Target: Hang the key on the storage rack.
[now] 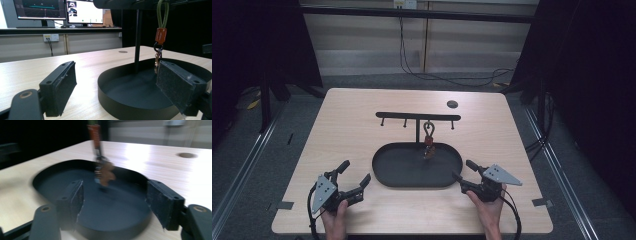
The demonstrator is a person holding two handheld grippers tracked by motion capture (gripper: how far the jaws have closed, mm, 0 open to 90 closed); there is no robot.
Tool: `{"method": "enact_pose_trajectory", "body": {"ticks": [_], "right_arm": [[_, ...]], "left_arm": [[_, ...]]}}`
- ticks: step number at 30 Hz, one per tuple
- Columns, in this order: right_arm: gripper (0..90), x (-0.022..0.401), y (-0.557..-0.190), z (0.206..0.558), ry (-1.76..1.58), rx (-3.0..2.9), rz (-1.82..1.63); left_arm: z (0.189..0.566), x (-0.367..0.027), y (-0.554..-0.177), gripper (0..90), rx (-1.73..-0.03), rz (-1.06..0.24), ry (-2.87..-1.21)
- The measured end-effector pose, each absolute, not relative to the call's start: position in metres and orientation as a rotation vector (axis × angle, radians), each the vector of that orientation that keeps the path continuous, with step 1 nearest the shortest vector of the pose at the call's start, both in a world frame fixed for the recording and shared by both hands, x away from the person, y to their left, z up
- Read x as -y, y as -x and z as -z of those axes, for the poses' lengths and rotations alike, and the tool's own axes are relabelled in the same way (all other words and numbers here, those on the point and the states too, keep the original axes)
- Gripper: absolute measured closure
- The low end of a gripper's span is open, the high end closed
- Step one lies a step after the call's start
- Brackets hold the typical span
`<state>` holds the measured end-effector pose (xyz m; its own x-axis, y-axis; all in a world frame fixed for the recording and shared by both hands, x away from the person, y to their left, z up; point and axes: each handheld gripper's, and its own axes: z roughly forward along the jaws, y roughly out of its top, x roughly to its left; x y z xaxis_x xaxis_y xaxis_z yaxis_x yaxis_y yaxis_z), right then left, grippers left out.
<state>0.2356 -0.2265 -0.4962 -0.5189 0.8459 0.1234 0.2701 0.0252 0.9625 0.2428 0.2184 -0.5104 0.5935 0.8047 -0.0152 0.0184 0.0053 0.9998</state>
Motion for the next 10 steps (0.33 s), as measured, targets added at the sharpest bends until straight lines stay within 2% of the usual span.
{"method": "enact_pose_trajectory", "body": {"ticks": [5,7,10], "right_arm": [[34.4,0.2251,-0.235,0.5063,-1.172,-1.703,-1.535],[37.2,0.2254,-0.2346,0.5069,-1.174,-1.689,-1.557],[30.7,0.2242,-0.2342,0.5069,-1.176,-1.688,-1.552]], "left_arm": [[0.5104,-0.2187,-0.2428,15.9,-0.743,-0.714,-1.453],[0.5105,-0.2185,-0.2428,15.9,-0.743,-0.714,-1.45],[0.5105,-0.2184,-0.2427,15.9,-0.743,-0.714,-1.449]]}}
